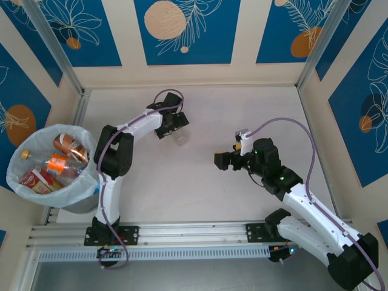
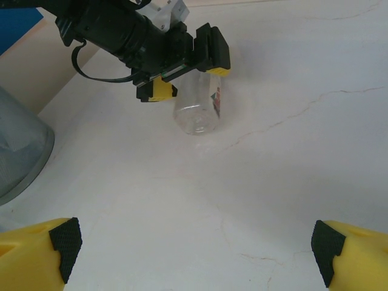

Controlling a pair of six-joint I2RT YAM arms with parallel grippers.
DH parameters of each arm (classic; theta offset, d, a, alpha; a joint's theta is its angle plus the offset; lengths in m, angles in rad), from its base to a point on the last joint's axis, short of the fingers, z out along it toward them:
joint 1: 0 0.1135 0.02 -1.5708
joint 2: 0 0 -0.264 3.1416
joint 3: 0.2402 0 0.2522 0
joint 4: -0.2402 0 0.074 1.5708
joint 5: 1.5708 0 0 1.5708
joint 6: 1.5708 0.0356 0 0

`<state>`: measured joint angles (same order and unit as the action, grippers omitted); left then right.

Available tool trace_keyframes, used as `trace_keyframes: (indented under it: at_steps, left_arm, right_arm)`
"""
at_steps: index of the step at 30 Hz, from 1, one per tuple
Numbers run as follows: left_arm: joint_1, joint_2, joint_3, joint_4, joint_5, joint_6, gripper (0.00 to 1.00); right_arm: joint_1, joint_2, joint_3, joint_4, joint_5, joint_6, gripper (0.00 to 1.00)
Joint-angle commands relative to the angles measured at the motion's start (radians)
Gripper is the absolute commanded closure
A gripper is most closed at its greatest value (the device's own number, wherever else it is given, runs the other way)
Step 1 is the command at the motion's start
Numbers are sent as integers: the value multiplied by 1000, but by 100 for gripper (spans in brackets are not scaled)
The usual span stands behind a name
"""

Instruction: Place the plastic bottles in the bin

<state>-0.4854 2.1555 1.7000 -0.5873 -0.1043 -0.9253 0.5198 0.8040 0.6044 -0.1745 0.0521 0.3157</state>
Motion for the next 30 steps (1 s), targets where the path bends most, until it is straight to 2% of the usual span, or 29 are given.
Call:
trace_keyframes:
  at_steps: [1,4,9,17,22,30]
  left_arm:
    - [-15,46,28,-15,20,60,1]
    - [-16,78,62,-20,66,135,1]
    - [-24,93,62,10,80,216,5]
    - [-27,97,81,-37,29,301,17]
    - [-25,103,107,-54,-8,337,20]
    - [-25,93,146,-71,-26,385,34]
  right_arm:
    - [9,-11,-14,13,15,-29,0]
    - [13,-11,-11,16,18,-31,0]
    - [19,-11,-10,9,33,-33,0]
    - [23,-2,-5,15,40,-44,0]
    - [25,23,8,23,30,-53,0]
    - [37,33,21,24,32,-57,0]
